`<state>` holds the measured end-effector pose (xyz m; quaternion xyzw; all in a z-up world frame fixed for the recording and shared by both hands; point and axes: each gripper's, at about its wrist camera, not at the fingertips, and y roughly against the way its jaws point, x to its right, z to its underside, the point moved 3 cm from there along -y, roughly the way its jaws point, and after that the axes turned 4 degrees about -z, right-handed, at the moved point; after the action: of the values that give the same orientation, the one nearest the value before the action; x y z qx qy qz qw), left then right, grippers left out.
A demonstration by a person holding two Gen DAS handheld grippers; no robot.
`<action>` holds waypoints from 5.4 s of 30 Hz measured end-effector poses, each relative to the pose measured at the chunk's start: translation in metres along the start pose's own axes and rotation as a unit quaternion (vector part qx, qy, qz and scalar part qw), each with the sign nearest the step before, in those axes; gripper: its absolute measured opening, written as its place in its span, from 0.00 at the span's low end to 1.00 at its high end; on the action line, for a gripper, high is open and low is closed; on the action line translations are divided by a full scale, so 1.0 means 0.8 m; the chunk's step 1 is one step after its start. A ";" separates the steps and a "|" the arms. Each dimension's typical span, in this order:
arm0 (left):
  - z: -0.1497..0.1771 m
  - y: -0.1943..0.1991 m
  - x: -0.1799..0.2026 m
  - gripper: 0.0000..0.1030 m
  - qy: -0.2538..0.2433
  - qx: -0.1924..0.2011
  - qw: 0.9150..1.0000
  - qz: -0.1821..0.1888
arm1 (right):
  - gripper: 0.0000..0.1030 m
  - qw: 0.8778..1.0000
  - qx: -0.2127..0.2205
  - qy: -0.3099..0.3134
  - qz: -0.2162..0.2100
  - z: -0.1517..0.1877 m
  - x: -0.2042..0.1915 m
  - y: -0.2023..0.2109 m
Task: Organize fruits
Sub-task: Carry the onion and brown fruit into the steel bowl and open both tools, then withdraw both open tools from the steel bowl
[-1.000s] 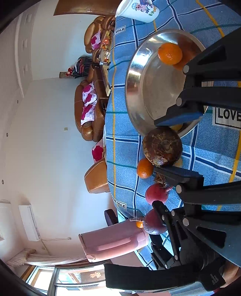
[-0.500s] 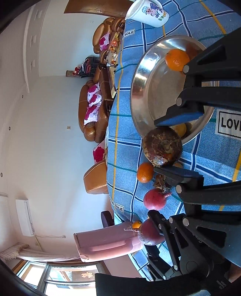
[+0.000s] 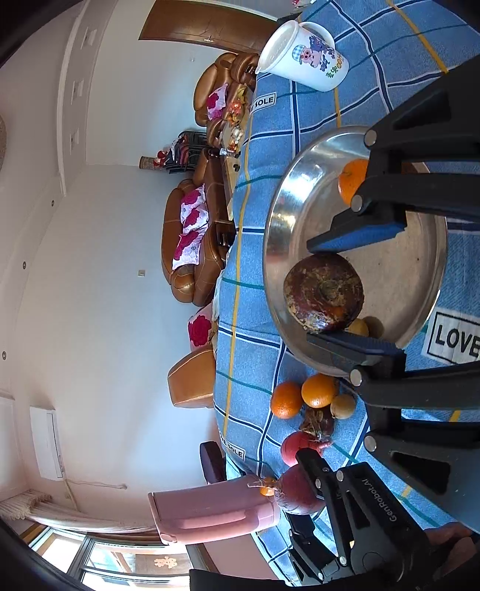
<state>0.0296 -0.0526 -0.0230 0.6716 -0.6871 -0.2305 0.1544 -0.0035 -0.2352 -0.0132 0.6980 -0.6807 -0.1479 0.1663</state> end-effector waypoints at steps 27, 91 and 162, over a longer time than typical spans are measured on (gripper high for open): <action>-0.036 -0.016 0.132 0.55 -0.019 0.008 0.998 0.059 | 0.43 0.994 -0.016 -0.083 0.069 -0.010 0.152 -0.032; -0.058 -0.009 0.148 1.00 -0.033 0.095 0.995 -0.021 | 0.76 0.993 -0.030 -0.097 0.060 -0.016 0.165 -0.066; 0.011 0.039 -0.031 1.00 -0.036 0.038 0.997 -0.052 | 0.84 0.993 0.002 -0.085 0.082 0.022 0.020 0.048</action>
<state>-0.0005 -0.0269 -0.0116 0.7031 -0.6645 -0.2357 0.0921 -0.0452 -0.2527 -0.0126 0.6245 -0.7478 -0.1917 0.1180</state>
